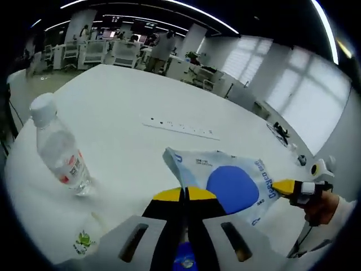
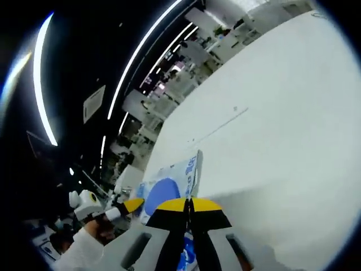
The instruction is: Arrange the tabletop items into an orderly group along one side of the table until the central work area is clear of visible clutter.
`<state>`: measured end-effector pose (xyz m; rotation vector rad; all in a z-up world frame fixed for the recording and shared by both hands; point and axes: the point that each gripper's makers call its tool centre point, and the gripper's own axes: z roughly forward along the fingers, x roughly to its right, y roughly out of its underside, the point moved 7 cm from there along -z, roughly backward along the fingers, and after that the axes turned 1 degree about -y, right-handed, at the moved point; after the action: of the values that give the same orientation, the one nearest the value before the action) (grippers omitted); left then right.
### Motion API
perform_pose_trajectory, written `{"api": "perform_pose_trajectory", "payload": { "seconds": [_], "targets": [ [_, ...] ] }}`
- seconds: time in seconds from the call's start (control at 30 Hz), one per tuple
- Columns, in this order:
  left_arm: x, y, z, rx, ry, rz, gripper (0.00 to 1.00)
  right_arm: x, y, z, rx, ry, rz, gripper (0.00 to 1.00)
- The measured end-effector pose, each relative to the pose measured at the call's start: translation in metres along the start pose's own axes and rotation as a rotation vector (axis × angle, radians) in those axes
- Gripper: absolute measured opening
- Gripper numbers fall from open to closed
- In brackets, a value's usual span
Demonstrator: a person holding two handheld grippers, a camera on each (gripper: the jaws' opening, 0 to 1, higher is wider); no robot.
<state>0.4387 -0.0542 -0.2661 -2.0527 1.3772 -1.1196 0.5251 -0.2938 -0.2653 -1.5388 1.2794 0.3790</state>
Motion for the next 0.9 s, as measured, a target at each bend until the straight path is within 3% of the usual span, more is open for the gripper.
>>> {"api": "perform_pose_trajectory", "payload": {
  "seconds": [0.1, 0.13, 0.23, 0.43, 0.57, 0.7, 0.83, 0.9],
  "targets": [
    [-0.011, 0.001, 0.003, -0.006, -0.027, 0.014, 0.00, -0.007, 0.002, 0.011, -0.029, -0.008, -0.044, 0.00],
    [-0.024, 0.001, 0.009, -0.010, -0.047, 0.008, 0.00, -0.003, 0.007, 0.026, -0.078, 0.017, -0.083, 0.00],
    [-0.037, 0.004, 0.019, -0.022, -0.073, 0.023, 0.00, 0.003, 0.010, 0.040, -0.103, 0.024, -0.087, 0.00],
    [-0.054, 0.015, 0.034, -0.038, -0.120, 0.032, 0.00, 0.016, 0.021, 0.064, -0.196, 0.070, -0.222, 0.00],
    [-0.062, 0.022, 0.044, -0.067, -0.135, 0.038, 0.00, 0.031, 0.025, 0.078, -0.227, 0.094, -0.162, 0.00],
    [-0.068, 0.029, 0.049, -0.113, -0.176, 0.119, 0.00, 0.034, 0.028, 0.090, -0.257, 0.092, -0.215, 0.00],
    [-0.074, 0.029, 0.053, -0.114, -0.187, 0.124, 0.00, 0.042, 0.030, 0.102, -0.275, 0.109, -0.209, 0.00],
    [-0.079, 0.032, 0.057, -0.120, -0.193, 0.126, 0.00, 0.035, 0.031, 0.100, -0.281, 0.115, -0.189, 0.00]
  ]
}}
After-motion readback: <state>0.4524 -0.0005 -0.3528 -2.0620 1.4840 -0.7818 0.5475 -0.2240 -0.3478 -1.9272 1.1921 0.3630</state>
